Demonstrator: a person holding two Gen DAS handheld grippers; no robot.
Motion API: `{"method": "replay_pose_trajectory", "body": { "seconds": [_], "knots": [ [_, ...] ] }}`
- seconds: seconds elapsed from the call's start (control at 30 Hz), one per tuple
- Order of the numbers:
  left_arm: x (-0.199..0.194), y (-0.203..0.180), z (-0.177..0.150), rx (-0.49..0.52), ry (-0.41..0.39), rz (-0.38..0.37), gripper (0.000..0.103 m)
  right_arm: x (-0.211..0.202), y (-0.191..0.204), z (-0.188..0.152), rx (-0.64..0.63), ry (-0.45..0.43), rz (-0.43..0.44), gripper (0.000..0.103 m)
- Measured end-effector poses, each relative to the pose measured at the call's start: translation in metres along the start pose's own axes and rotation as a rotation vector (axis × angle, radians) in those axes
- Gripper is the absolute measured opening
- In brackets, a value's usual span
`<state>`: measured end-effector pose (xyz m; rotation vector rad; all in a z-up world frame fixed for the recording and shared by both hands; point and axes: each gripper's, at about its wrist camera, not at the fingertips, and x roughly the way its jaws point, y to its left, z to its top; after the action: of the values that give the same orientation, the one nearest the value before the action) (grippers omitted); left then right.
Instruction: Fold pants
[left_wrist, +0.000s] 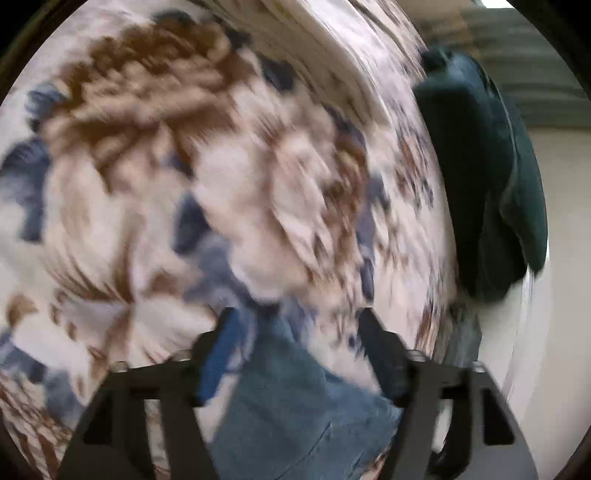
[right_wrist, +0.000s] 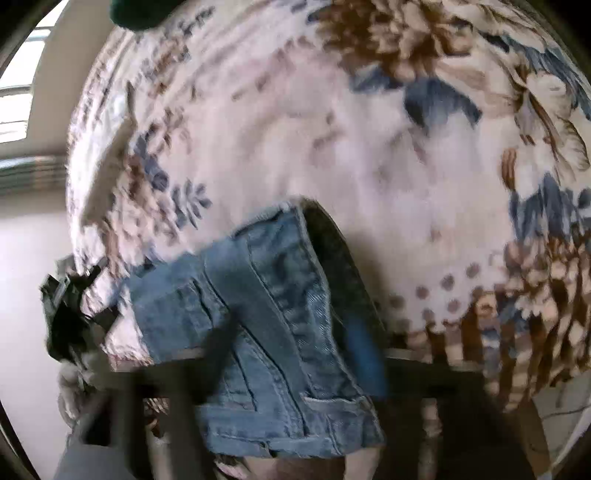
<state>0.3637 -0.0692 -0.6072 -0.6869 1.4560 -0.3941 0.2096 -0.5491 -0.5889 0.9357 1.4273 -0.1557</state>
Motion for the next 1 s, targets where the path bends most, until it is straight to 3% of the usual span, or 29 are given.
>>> {"method": "replay_pose_trajectory", "body": {
  "seconds": [0.17,0.2,0.23,0.27,0.3,0.33,0.37,0.4,0.47,0.53,0.57,0.63,0.67,0.7,0.73,0.77,0.9,1.0],
  "knots": [
    [0.044,-0.015,-0.02,0.114,0.128,0.046,0.069,0.022,-0.002,0.007,0.004,0.062,0.038,0.082],
    [0.049,-0.017,-0.026,0.144,0.124,0.07,0.066,0.033,-0.005,0.01,0.005,0.084,0.043,0.082],
    [0.052,-0.02,-0.029,0.186,0.112,0.095,0.057,0.047,-0.008,0.012,-0.005,0.116,0.05,0.082],
    [0.052,-0.024,-0.032,0.24,0.077,0.139,0.044,0.064,-0.012,0.012,-0.007,0.159,0.07,0.077],
    [0.053,-0.025,-0.032,0.271,0.062,0.184,0.03,0.068,-0.015,0.011,-0.001,0.157,0.081,0.063],
    [0.054,-0.021,-0.029,0.262,0.062,0.182,0.027,0.068,-0.014,0.008,-0.015,0.153,0.071,0.058],
    [0.055,-0.014,-0.024,0.225,0.06,0.166,0.024,0.064,-0.009,0.006,-0.043,0.15,0.051,0.046],
    [0.058,-0.006,-0.018,0.18,0.062,0.153,0.022,0.055,-0.002,0.002,-0.088,0.138,0.001,0.023],
    [0.062,0.001,-0.014,0.137,0.075,0.124,0.022,0.044,-0.001,-0.003,-0.112,0.11,-0.046,0.022],
    [0.058,-0.008,-0.015,0.159,0.082,0.143,0.025,0.051,-0.01,-0.003,-0.07,0.15,-0.023,0.025],
    [0.055,-0.012,-0.017,0.166,0.087,0.15,0.027,0.053,-0.011,-0.001,-0.058,0.159,-0.01,0.031],
    [0.05,-0.022,-0.02,0.161,0.095,0.152,0.035,0.05,-0.014,0.0,-0.028,0.17,0.045,0.055],
    [0.042,-0.023,-0.023,0.166,0.078,0.139,0.041,0.051,-0.017,0.001,-0.014,0.168,0.064,0.078],
    [0.031,-0.024,-0.028,0.177,0.049,0.127,0.063,0.043,-0.021,-0.002,0.007,0.148,0.095,0.083],
    [0.02,-0.026,-0.035,0.191,0.014,0.115,0.094,0.038,-0.025,-0.006,0.017,0.135,0.109,0.083],
    [0.015,-0.03,-0.04,0.194,-0.003,0.091,0.103,0.034,-0.03,-0.01,0.029,0.128,0.115,0.083],
    [0.006,-0.016,-0.071,0.133,0.047,0.018,0.103,0.034,-0.058,-0.037,0.105,0.155,0.188,0.083],
    [0.02,-0.005,-0.096,0.106,0.122,-0.01,0.103,0.061,-0.072,-0.058,0.142,0.237,0.234,0.083]
  ]
}}
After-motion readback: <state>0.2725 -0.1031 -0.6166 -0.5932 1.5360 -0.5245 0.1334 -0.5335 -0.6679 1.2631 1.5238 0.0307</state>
